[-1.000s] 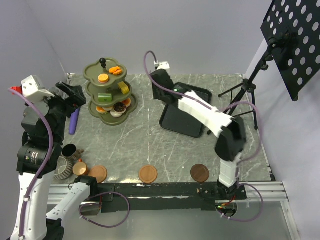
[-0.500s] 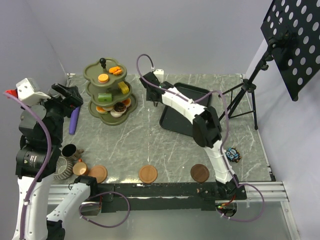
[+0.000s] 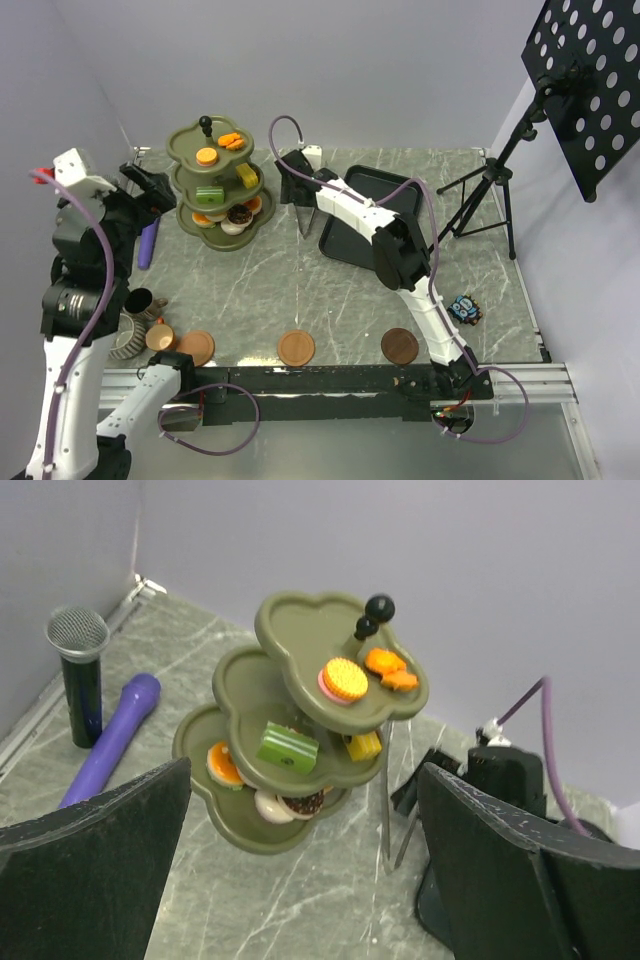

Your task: Serve the afternoon tea

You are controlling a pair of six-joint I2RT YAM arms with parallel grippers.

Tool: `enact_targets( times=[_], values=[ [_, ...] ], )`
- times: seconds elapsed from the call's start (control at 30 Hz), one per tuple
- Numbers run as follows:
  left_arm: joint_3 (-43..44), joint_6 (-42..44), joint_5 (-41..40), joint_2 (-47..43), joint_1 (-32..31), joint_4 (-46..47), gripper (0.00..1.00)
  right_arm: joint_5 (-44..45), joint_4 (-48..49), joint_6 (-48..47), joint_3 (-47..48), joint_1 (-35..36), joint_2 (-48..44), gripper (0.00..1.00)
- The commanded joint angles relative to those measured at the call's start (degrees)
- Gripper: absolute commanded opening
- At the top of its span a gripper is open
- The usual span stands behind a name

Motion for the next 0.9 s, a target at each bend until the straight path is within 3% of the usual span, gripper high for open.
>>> enact_targets(
  times=[0.0,0.17,0.37,0.5,0.63,0.73,0.87],
  values=[
    [-0.9,0.5,2.9,3.2,0.3,-1.7,1.0,-2.1,5.8,-2.4,0.0,-0.6,-3.2,0.83],
    [-6.1,3.7,9.0,1.4,0.3,0.0,0.95,-5.0,8.2,-6.9,-3.2,-1.5,-12.2,0.86],
    [-14.7,-0.6,18.6,-0.9,-3.1,-3.5,0.83,-8.3,14.8,-11.3,-21.8,-6.0,-32.7,0.87],
    [-22.9,-8.2,14.6,-3.5,-11.5,-4.1,0.81,-11.6,24.5,-17.3,-41.4,-8.7,-46.8,0.92],
    [-25.4,-19.1,8.9,0.8,-24.0,-5.3,0.81,-15.2,22.6,-22.0,-53.4,-10.0,-54.8,0.93],
    [-24.8,-23.7,2.1,10.2,-38.2,-4.2,0.83,-16.1,21.9,-23.2,-62.1,-10.5,-61.5,0.93],
    [-21.2,-22.3,2.6,26.6,-46.9,-5.3,0.87,-17.4,21.3,-22.5,-67.6,-11.5,-68.1,0.93]
  ],
)
